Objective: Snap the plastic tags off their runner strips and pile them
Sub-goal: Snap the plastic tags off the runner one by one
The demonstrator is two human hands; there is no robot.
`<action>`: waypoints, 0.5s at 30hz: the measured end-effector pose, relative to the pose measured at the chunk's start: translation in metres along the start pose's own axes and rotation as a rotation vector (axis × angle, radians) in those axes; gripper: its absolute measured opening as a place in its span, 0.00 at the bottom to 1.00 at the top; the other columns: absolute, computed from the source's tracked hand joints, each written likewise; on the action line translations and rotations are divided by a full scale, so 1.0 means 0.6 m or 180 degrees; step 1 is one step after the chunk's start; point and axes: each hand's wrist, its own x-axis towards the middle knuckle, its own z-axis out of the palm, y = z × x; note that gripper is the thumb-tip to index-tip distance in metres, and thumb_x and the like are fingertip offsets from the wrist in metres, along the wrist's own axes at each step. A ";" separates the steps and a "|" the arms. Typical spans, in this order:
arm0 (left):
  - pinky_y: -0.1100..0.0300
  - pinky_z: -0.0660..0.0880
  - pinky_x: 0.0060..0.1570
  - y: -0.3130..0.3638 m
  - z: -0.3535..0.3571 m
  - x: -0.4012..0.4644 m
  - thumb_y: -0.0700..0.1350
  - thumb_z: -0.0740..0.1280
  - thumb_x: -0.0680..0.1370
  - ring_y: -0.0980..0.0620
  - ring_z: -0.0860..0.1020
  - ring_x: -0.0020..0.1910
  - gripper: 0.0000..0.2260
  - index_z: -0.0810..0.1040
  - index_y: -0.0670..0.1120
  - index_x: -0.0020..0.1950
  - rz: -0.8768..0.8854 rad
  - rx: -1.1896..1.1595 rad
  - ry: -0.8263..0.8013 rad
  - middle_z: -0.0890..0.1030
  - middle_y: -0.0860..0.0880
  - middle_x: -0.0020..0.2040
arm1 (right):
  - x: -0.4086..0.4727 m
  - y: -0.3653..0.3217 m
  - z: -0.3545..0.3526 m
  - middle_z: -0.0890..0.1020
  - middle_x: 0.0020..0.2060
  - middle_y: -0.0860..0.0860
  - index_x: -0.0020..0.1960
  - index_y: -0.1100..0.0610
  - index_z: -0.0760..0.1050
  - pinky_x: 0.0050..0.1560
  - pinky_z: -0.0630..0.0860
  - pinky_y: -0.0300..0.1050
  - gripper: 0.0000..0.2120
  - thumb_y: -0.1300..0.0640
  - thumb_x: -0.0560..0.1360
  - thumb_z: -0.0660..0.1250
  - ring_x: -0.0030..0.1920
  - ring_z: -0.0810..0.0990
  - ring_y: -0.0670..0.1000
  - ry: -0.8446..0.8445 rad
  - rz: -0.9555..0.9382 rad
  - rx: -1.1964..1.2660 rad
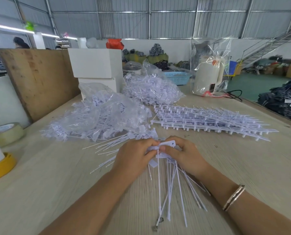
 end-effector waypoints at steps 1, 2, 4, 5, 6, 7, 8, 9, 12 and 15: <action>0.61 0.74 0.41 0.000 0.000 0.000 0.50 0.70 0.74 0.55 0.80 0.42 0.11 0.81 0.55 0.56 0.0000 -0.0033 0.0012 0.84 0.54 0.47 | -0.001 0.000 0.000 0.84 0.41 0.52 0.41 0.46 0.80 0.61 0.69 0.59 0.06 0.55 0.74 0.69 0.45 0.81 0.48 0.0039 -0.0070 -0.0023; 0.64 0.72 0.39 -0.001 0.000 0.000 0.49 0.70 0.74 0.55 0.80 0.42 0.11 0.81 0.55 0.57 -0.0002 -0.0082 0.0012 0.84 0.54 0.47 | -0.001 -0.001 -0.001 0.83 0.41 0.53 0.40 0.46 0.80 0.61 0.68 0.61 0.07 0.56 0.74 0.69 0.45 0.81 0.50 0.0081 -0.0164 -0.0072; 0.70 0.70 0.38 -0.002 0.000 0.000 0.48 0.70 0.75 0.58 0.80 0.41 0.11 0.81 0.55 0.57 -0.0025 -0.0220 -0.0022 0.84 0.55 0.47 | -0.001 -0.001 -0.001 0.83 0.41 0.52 0.40 0.44 0.79 0.61 0.65 0.65 0.08 0.55 0.75 0.68 0.47 0.80 0.51 0.0127 -0.0344 -0.0241; 0.72 0.70 0.39 -0.002 0.000 0.001 0.47 0.70 0.75 0.60 0.80 0.41 0.11 0.81 0.54 0.57 -0.0045 -0.0313 -0.0043 0.84 0.55 0.47 | 0.000 -0.001 0.000 0.83 0.41 0.50 0.40 0.43 0.78 0.61 0.65 0.67 0.08 0.55 0.75 0.68 0.47 0.80 0.51 0.0135 -0.0414 -0.0308; 0.71 0.71 0.40 -0.002 0.000 0.001 0.46 0.70 0.75 0.61 0.80 0.41 0.11 0.82 0.54 0.56 -0.0062 -0.0419 -0.0054 0.84 0.55 0.48 | 0.000 0.000 0.000 0.82 0.41 0.47 0.40 0.42 0.77 0.61 0.64 0.67 0.09 0.55 0.75 0.68 0.48 0.80 0.50 0.0138 -0.0468 -0.0352; 0.70 0.73 0.42 -0.003 0.000 0.002 0.45 0.70 0.74 0.63 0.79 0.42 0.11 0.82 0.53 0.56 -0.0076 -0.0530 -0.0050 0.84 0.56 0.48 | 0.000 0.001 0.000 0.82 0.40 0.44 0.40 0.40 0.77 0.61 0.63 0.67 0.10 0.55 0.75 0.68 0.48 0.79 0.48 0.0141 -0.0520 -0.0391; 0.70 0.74 0.42 -0.003 0.000 0.002 0.44 0.71 0.74 0.66 0.79 0.42 0.11 0.83 0.53 0.55 -0.0088 -0.0650 -0.0037 0.84 0.56 0.48 | 0.000 0.003 0.000 0.81 0.39 0.40 0.40 0.39 0.76 0.62 0.62 0.66 0.11 0.55 0.75 0.67 0.48 0.79 0.45 0.0158 -0.0564 -0.0454; 0.71 0.74 0.43 -0.005 0.000 0.003 0.44 0.71 0.74 0.69 0.78 0.41 0.10 0.83 0.53 0.54 -0.0109 -0.0777 -0.0032 0.84 0.57 0.47 | 0.001 0.006 0.000 0.80 0.39 0.36 0.39 0.37 0.75 0.64 0.60 0.63 0.13 0.55 0.75 0.67 0.48 0.78 0.41 0.0188 -0.0612 -0.0542; 0.67 0.75 0.45 -0.005 -0.002 0.003 0.43 0.71 0.74 0.67 0.80 0.42 0.10 0.83 0.56 0.51 -0.0217 -0.1173 -0.0098 0.84 0.59 0.46 | 0.002 0.013 0.000 0.78 0.39 0.31 0.37 0.34 0.73 0.64 0.55 0.54 0.14 0.52 0.76 0.67 0.48 0.75 0.35 0.0326 -0.0760 -0.0796; 0.69 0.75 0.39 0.003 -0.005 0.002 0.45 0.70 0.75 0.60 0.81 0.36 0.11 0.82 0.63 0.42 -0.0275 -0.1482 -0.0073 0.84 0.58 0.37 | 0.003 0.018 0.002 0.76 0.38 0.32 0.41 0.38 0.74 0.63 0.53 0.49 0.06 0.48 0.76 0.64 0.46 0.73 0.33 0.0445 -0.0988 -0.1167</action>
